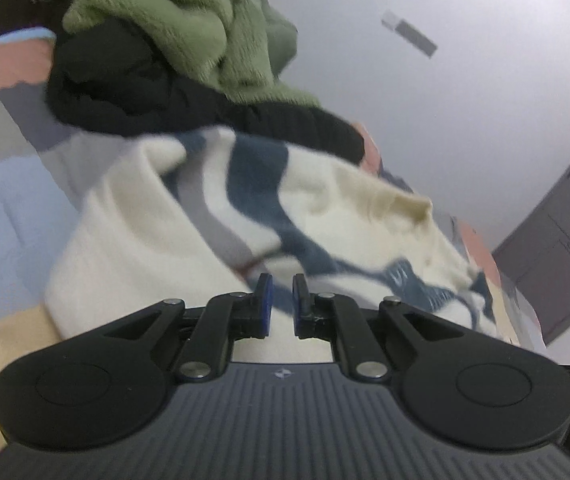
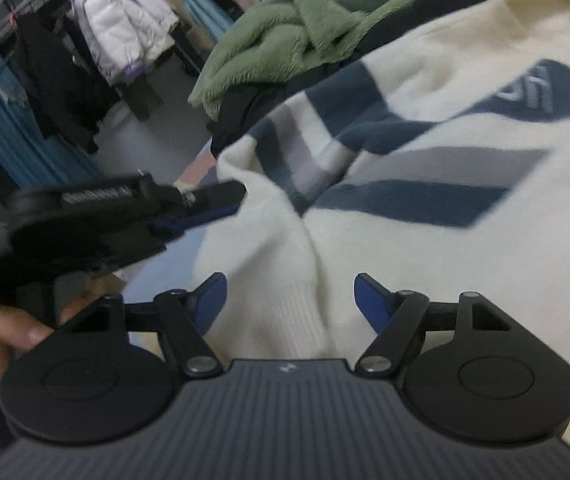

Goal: Fold large clothes

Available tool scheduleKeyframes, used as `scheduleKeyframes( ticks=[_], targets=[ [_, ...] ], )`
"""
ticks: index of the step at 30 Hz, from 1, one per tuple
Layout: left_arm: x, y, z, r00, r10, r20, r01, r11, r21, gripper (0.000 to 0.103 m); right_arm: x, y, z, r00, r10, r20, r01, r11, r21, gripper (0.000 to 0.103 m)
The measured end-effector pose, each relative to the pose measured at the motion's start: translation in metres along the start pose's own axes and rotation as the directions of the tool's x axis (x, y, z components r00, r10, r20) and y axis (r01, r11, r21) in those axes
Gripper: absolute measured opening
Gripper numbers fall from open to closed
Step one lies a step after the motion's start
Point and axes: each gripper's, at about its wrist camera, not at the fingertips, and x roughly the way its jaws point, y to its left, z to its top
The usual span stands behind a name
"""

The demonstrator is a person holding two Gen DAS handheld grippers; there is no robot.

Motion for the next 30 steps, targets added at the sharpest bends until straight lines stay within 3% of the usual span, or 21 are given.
scheduleKeyframes(
  ticks=[5,7,9,12,18,22,24,26,30],
  targets=[
    [0.006,0.018,0.010,0.998,-0.057,0.037,0.059,0.998,-0.033,0.010,0.039,0.009,-0.001,0.996,-0.042,-0.082,0.038,0.998,-0.058,0.052],
    [0.004,0.022,0.013,0.996,-0.066,0.062,0.069,0.997,-0.043,0.010,0.043,0.017,0.000,0.994,-0.064,-0.083,0.056,0.993,-0.101,0.028],
    [0.000,0.025,0.017,0.993,-0.087,0.081,0.092,0.994,-0.063,0.010,0.033,0.022,0.008,0.995,-0.078,-0.069,0.068,0.989,-0.133,0.010],
    [-0.013,0.029,0.020,0.983,-0.121,0.135,0.132,0.988,-0.075,0.010,0.002,0.023,0.028,0.998,-0.069,-0.005,0.068,0.990,-0.125,0.009],
    [-0.029,0.029,0.019,0.973,-0.160,0.167,0.179,0.978,-0.104,0.010,-0.079,0.024,0.064,0.971,-0.202,0.131,0.224,0.957,-0.183,0.009],
    [-0.025,0.018,0.010,0.981,-0.159,0.112,0.170,0.981,-0.096,0.010,-0.140,-0.001,0.079,0.913,-0.319,0.255,0.360,0.924,-0.129,0.009],
    [-0.018,0.010,0.004,0.986,-0.152,0.063,0.157,0.984,-0.082,0.010,-0.163,-0.024,0.079,0.870,-0.404,0.282,0.437,0.897,-0.064,0.009],
    [-0.010,0.003,-0.004,0.990,-0.140,0.015,0.141,0.988,-0.068,0.010,-0.181,-0.051,0.072,0.815,-0.508,0.278,0.531,0.848,-0.009,0.009],
    [0.002,-0.011,-0.019,0.991,-0.120,-0.058,0.119,0.993,-0.020,0.010,-0.193,-0.105,0.046,0.743,-0.639,0.201,0.635,0.767,0.092,0.009]
  ],
)
